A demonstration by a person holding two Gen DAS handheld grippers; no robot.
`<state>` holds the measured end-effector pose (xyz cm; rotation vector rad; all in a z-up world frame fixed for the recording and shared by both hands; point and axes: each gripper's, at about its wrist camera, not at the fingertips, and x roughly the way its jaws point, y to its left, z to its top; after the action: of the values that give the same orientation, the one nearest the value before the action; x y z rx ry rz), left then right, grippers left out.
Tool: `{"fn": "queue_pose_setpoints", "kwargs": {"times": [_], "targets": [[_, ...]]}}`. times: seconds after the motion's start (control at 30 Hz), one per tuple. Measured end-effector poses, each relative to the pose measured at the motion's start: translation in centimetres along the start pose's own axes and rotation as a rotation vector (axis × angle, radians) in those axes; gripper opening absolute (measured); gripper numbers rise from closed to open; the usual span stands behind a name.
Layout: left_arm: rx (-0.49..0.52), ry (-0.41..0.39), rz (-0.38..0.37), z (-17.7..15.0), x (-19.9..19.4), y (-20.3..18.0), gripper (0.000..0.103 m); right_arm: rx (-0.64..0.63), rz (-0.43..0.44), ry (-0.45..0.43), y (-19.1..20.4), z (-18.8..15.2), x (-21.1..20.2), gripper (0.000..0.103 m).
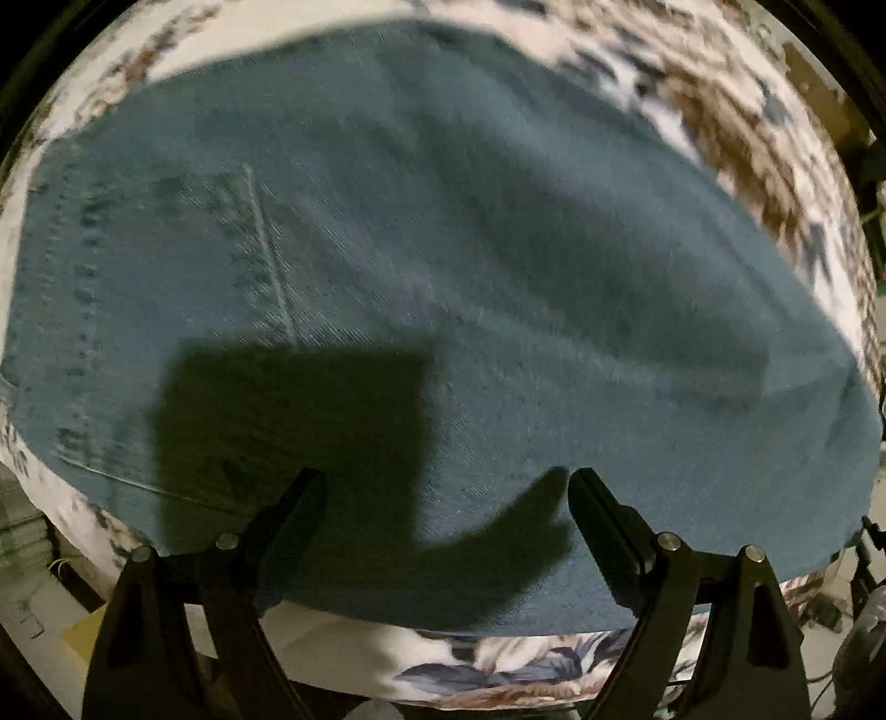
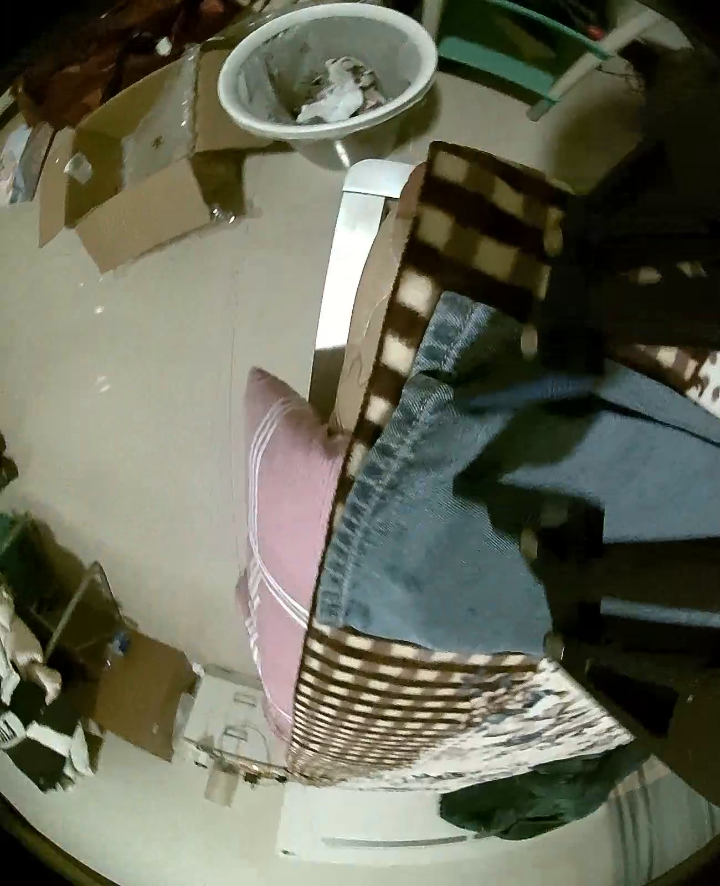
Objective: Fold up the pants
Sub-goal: 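Lift the leg hems with the right tool and fold them over toward the waistband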
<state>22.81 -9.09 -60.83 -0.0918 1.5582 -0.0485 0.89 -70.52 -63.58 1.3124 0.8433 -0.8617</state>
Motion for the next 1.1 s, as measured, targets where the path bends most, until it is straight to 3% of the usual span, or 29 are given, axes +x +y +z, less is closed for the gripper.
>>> {"fn": "queue_pose_setpoints", "kwargs": {"times": [0.23, 0.3, 0.33, 0.4, 0.47, 0.53, 0.6, 0.7, 0.77, 0.8, 0.97, 1.1], "targets": [[0.034, 0.018, 0.028, -0.2, 1.0, 0.0, 0.089, -0.06, 0.0, -0.036, -0.6, -1.2, -2.1, 0.009], [0.036, 0.019, 0.027, 0.1, 1.0, 0.0, 0.089, -0.117, -0.034, -0.061, -0.2, -1.7, -2.8, 0.009], [0.037, 0.02, 0.027, 0.0, 1.0, 0.1, 0.089, -0.155, -0.104, -0.047, 0.0, -1.8, -2.2, 0.01], [0.04, 0.023, 0.023, 0.5, 1.1, 0.2, 0.089, -0.134, -0.168, -0.026, -1.0, -1.6, -1.1, 0.01], [0.039, 0.027, 0.021, 1.3, 1.1, 0.5, 0.089, -0.075, -0.199, 0.007, -2.3, -1.0, -0.1, 0.019], [0.041, 0.027, 0.008, 1.0, 1.1, 0.8, 0.089, 0.016, -0.111, 0.043, -4.1, -0.6, -0.2, 0.04], [0.048, 0.026, -0.007, -0.2, 0.7, 1.3, 0.089, 0.076, -0.028, 0.028, -5.5, -0.8, -1.2, 0.048], [0.077, 0.009, -0.014, -1.2, 1.0, 1.3, 0.09, 0.105, 0.083, 0.079, -7.1, -1.5, -0.5, 0.05], [0.09, -0.008, -0.034, -1.5, 1.4, 1.2, 0.103, 0.095, 0.124, 0.132, -7.7, -1.9, 1.4, 0.05], [0.101, -0.015, -0.045, -1.6, 1.7, 1.2, 0.103, 0.088, 0.143, 0.138, -7.8, -2.1, 2.2, 0.051], [0.15, -0.05, 0.007, -2.4, 2.1, 0.7, 0.103, 0.022, 0.315, 0.074, -6.7, -1.8, 4.1, 0.052], [0.124, -0.06, 0.017, -2.5, 2.3, 0.3, 0.103, -0.003, 0.363, 0.067, -5.6, -1.2, 6.0, 0.052]]}}
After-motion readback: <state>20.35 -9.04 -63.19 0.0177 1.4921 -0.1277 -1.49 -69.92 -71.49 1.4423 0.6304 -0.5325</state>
